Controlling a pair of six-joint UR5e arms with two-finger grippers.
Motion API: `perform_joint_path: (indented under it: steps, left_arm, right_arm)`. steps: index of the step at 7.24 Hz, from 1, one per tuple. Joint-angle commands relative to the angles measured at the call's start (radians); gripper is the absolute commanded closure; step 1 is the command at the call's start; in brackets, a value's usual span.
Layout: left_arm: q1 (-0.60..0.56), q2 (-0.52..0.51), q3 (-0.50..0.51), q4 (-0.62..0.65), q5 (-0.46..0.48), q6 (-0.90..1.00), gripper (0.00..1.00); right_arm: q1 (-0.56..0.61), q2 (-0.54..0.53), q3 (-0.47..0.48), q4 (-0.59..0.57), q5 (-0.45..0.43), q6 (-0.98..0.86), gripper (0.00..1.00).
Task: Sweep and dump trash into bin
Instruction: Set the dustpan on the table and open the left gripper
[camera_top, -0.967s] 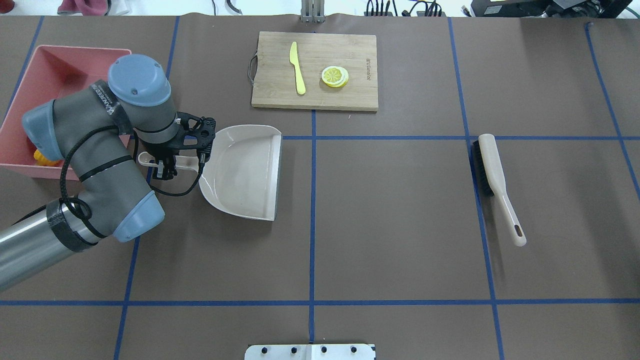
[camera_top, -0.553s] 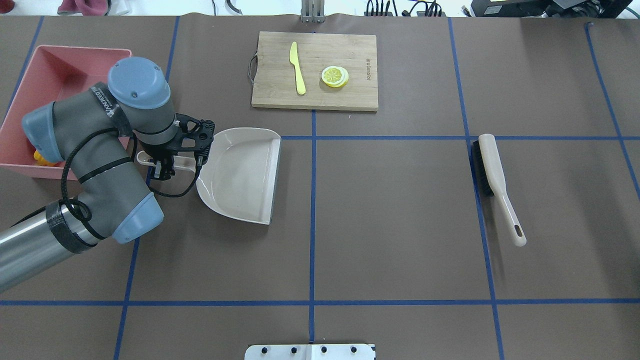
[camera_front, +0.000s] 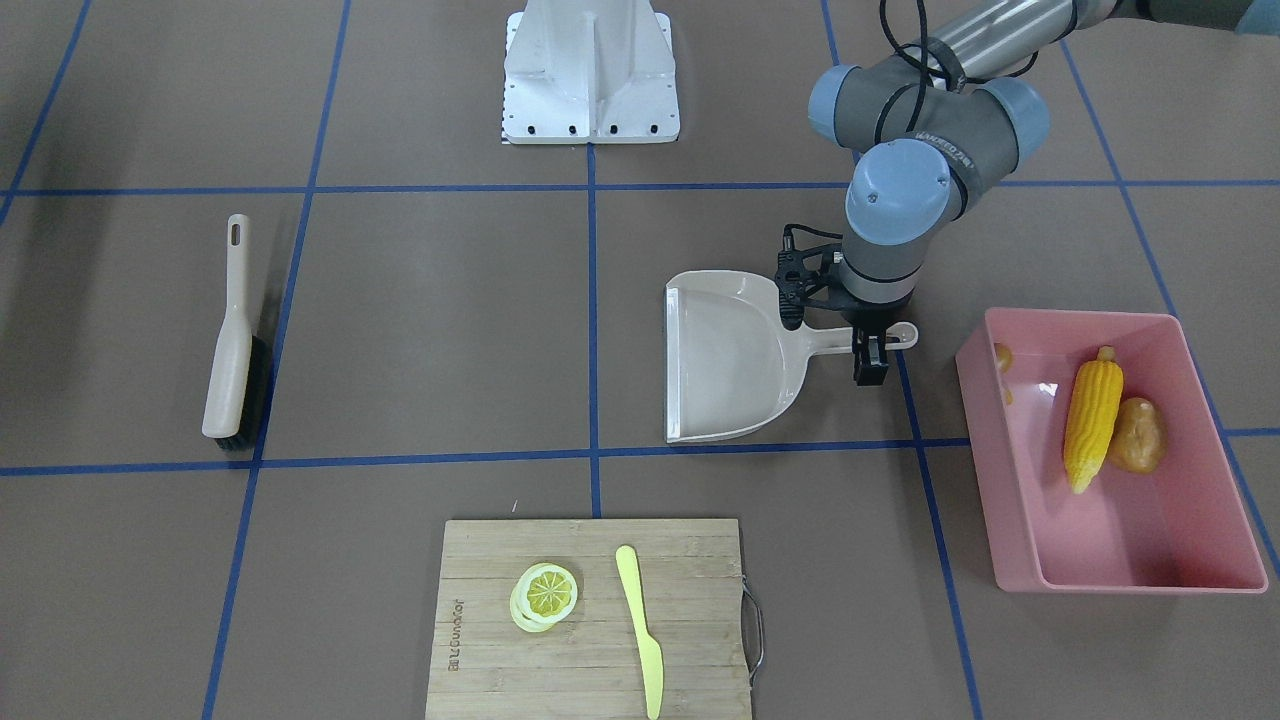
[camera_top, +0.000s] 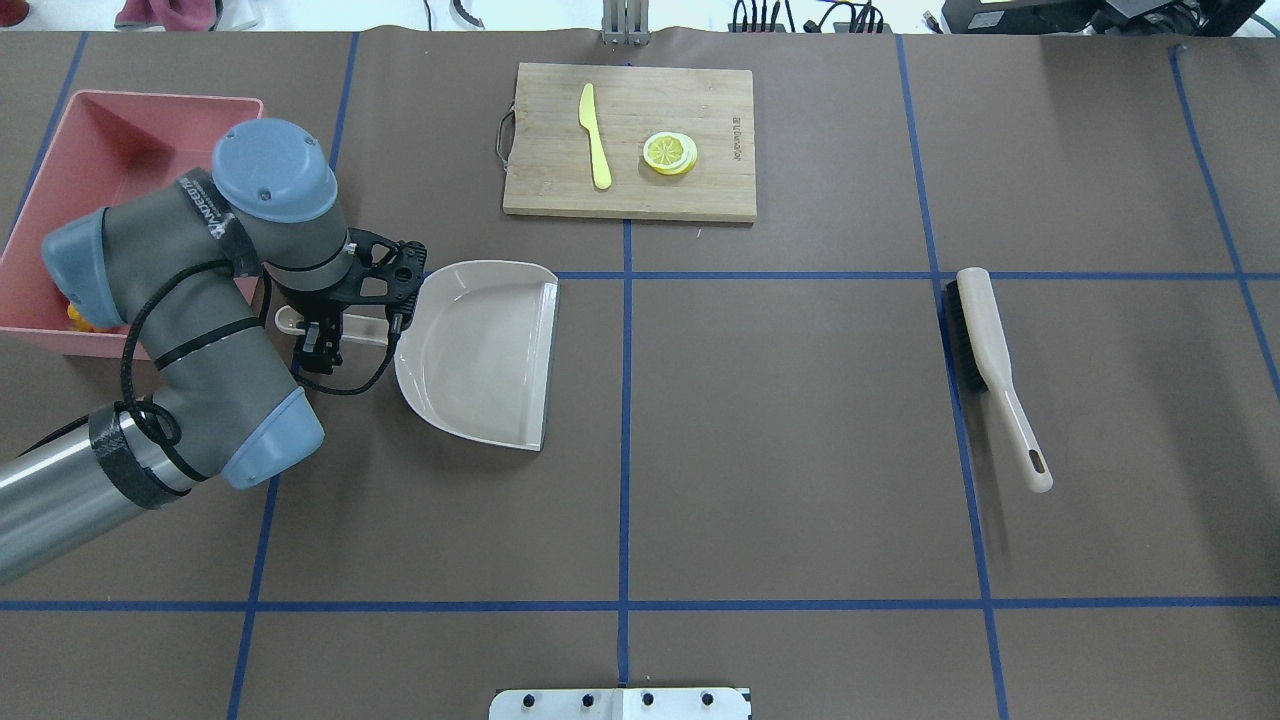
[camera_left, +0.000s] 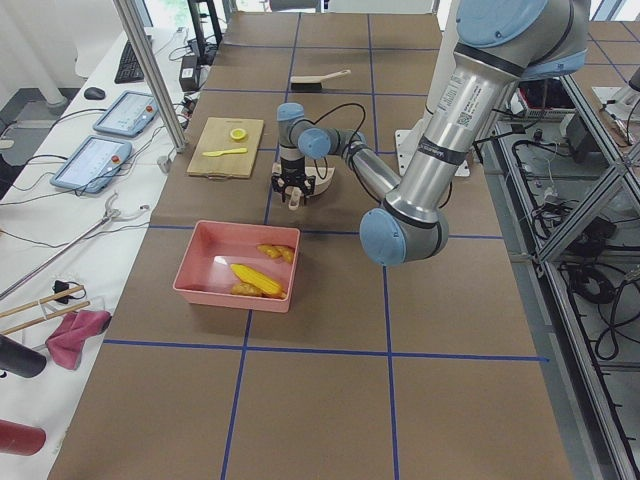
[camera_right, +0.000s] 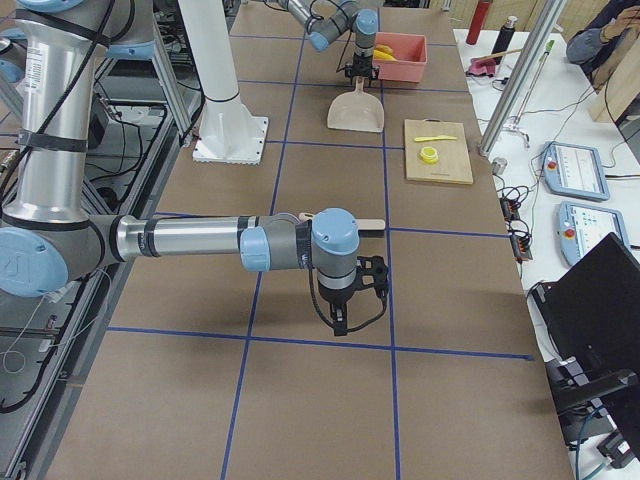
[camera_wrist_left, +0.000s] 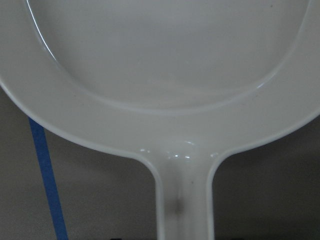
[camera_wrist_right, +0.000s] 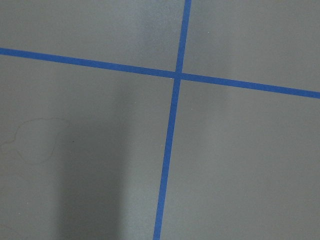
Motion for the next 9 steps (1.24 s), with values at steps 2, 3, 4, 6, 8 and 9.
perform_joint_path:
  steps: [2,3,4,6,8,9]
  left_arm:
    - [-0.027,-0.001,-0.047,-0.007,0.001,-0.009,0.02]
    - [-0.063,0.005,-0.068,-0.018,-0.002,-0.056,0.02]
    - [-0.100,0.045,-0.134,-0.018,-0.002,-0.226,0.02]
    - [-0.238,0.097,-0.223,0.002,0.000,-0.382,0.02]
    - [-0.420,0.108,-0.223,0.099,-0.048,-0.461,0.02]
    - [-0.499,0.109,-0.222,0.182,-0.071,-0.502,0.02]
  right_arm:
    - [0.001,0.000,-0.005,0.000,0.001,0.000,0.00]
    - [0.001,0.000,-0.005,0.000,0.001,0.000,0.00]
    - [0.001,0.000,-0.005,0.000,0.001,0.000,0.00]
    - [-0.001,0.000,-0.005,0.000,-0.001,0.000,0.00]
    - [0.001,0.000,-0.003,-0.002,-0.001,-0.001,0.00]
    - [-0.001,0.000,-0.003,0.000,-0.001,-0.001,0.00]
